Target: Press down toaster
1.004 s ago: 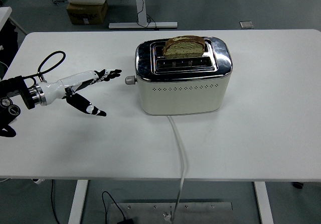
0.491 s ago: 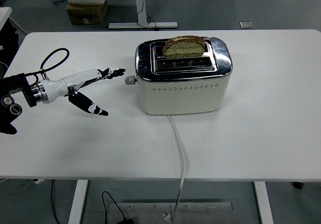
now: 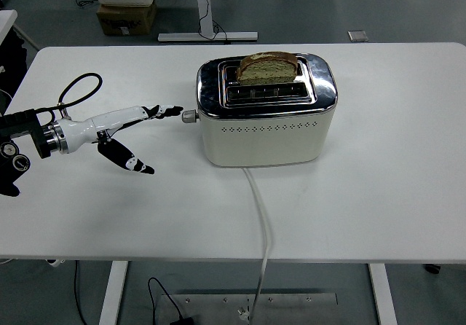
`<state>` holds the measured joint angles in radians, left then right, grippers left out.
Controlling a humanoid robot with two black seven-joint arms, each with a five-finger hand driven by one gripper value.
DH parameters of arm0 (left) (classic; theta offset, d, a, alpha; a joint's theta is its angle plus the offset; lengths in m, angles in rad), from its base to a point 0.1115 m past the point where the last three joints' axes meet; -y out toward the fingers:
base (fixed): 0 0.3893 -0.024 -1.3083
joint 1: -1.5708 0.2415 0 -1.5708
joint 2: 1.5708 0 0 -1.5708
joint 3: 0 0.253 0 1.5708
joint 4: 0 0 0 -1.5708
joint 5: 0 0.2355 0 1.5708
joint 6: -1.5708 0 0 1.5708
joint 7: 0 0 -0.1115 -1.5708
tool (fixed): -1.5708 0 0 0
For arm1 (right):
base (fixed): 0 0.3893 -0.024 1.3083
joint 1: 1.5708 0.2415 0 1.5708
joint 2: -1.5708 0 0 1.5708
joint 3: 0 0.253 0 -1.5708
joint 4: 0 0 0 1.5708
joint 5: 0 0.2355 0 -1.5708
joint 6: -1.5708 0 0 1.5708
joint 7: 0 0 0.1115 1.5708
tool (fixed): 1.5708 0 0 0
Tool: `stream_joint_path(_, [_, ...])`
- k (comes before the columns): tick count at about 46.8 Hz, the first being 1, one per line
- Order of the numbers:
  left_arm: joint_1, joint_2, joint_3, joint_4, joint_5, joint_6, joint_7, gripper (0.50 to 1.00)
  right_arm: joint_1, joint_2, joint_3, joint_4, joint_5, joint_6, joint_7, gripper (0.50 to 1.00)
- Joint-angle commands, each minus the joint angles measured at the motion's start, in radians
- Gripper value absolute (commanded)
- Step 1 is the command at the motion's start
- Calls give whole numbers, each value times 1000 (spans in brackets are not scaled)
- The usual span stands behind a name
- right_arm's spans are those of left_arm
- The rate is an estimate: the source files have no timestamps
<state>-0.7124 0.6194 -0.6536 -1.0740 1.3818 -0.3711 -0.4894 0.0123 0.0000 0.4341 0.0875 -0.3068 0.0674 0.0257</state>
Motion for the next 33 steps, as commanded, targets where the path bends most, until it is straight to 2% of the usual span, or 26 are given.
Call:
stream_joint_path(1, [1,-3,2,0,0,0,2,1000,0,0,0,0,0,0,0,998])
stream_joint_path(33, [7,-26,8,14,-7,3,3,1000,0,0,0,0,0,0,0,998])
